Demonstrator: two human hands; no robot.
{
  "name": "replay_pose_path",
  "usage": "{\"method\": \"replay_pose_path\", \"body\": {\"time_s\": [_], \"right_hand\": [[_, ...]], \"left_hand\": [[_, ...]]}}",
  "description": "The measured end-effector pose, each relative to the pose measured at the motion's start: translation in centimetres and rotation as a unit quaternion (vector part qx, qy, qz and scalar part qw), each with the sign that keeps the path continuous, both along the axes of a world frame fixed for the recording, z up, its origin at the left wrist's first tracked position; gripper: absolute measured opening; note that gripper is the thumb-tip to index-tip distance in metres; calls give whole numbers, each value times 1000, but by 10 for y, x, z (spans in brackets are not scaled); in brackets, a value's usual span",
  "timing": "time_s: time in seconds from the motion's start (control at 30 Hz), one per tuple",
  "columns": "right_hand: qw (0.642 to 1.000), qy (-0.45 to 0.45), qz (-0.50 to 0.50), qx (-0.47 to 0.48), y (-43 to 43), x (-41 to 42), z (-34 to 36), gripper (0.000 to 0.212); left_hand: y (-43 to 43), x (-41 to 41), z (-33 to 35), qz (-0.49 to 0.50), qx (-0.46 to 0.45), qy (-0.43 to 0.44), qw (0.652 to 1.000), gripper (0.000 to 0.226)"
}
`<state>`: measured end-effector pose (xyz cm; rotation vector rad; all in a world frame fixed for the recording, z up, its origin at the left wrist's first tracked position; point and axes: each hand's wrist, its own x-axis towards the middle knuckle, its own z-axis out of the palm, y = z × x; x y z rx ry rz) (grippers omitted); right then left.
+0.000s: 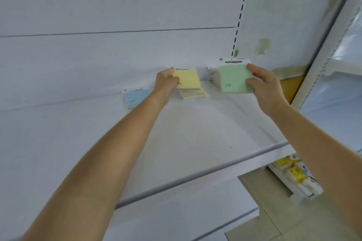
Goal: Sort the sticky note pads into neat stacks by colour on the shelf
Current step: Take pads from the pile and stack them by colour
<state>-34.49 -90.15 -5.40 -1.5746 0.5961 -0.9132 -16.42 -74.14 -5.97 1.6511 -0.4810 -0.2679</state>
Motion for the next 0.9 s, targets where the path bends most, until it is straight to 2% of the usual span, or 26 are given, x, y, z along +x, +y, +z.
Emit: {"method": "replay_pose_path", "body": {"time_s": [0.07, 0.13, 0.27, 0.37, 0.47, 0.7, 0.83, 0.9], "right_hand": [[1000, -8, -4, -3, -14, 8, 6, 43], [1000, -13, -5, -5, -26, 18, 12, 43], [1000, -20, 15, 3, -46, 40, 21, 42], [1000, -7, 17, -20, -62, 55, 29, 42], [999, 4, 14, -41, -78, 65, 30, 43], [985, 112, 28, -129, -93, 72, 9, 43], [973, 152, 5, -173, -92, 76, -4, 43], [972, 157, -6, -176, -93, 77, -7, 40]], "left_hand": [[-13, 5, -4, 4, 26, -11, 1000, 33], [-21, 5, -7, 12, 49, -19, 999, 21], [-30, 4, -17, 59, 151, -69, 984, 40], [-33, 0, -22, 66, 219, -79, 970, 43], [-35, -5, -23, 87, 250, -114, 958, 38], [-45, -20, -25, 129, 275, -137, 943, 34], [-52, -28, -29, 135, 311, -125, 933, 53], [-55, -30, -32, 133, 343, -153, 917, 62]]}}
